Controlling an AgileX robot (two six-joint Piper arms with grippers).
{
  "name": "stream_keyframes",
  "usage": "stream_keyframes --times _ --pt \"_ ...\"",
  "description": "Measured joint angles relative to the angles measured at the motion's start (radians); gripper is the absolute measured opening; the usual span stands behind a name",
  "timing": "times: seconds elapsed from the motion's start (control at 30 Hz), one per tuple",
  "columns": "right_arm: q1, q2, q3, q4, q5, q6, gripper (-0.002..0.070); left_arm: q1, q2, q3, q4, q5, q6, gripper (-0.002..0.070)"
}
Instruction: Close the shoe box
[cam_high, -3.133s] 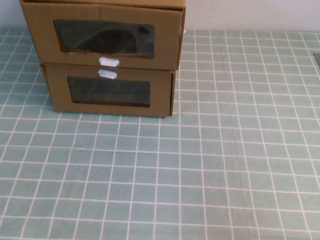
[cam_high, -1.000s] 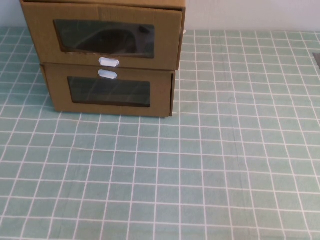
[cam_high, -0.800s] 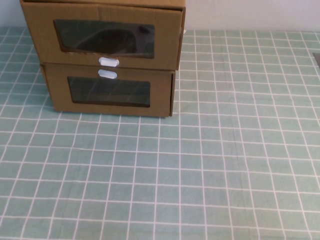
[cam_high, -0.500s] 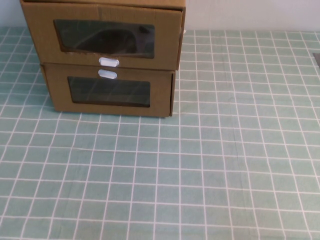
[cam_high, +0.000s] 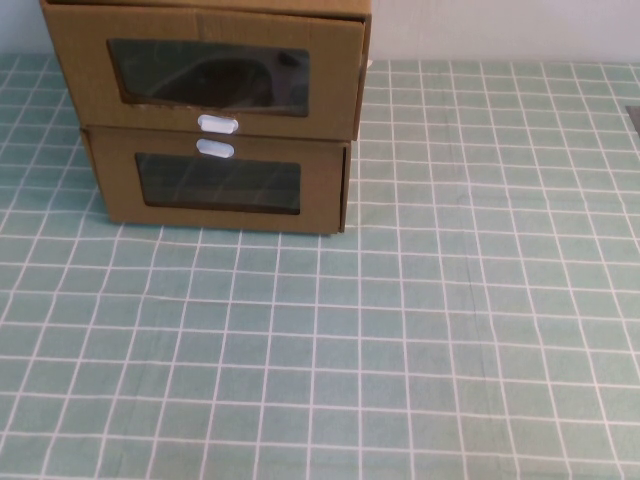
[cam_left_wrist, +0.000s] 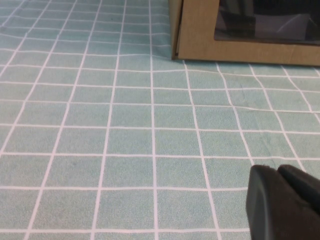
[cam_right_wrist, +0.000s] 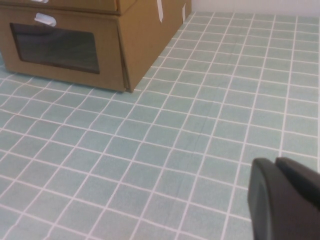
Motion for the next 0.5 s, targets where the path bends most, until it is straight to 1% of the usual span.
stream_keyframes --times 0.2,0.4,0.5 --pt "-0.023 0.000 0.000 -0.048 0.000 0.000 -0.0014 0.000 0.000 0.000 0.000 0.000 0.000 -0.0005" --pt "-0.122 -0.002 0.000 -0.057 -0.002 0.000 -0.0014 0.000 0.000 0.000 0.000 0.000 0.000 -0.0005" --pt "-0.171 -0.005 0.019 -0.053 -0.047 0.000 -0.0014 0.000 0.000 0.000 0.000 0.000 0.000 -0.0005"
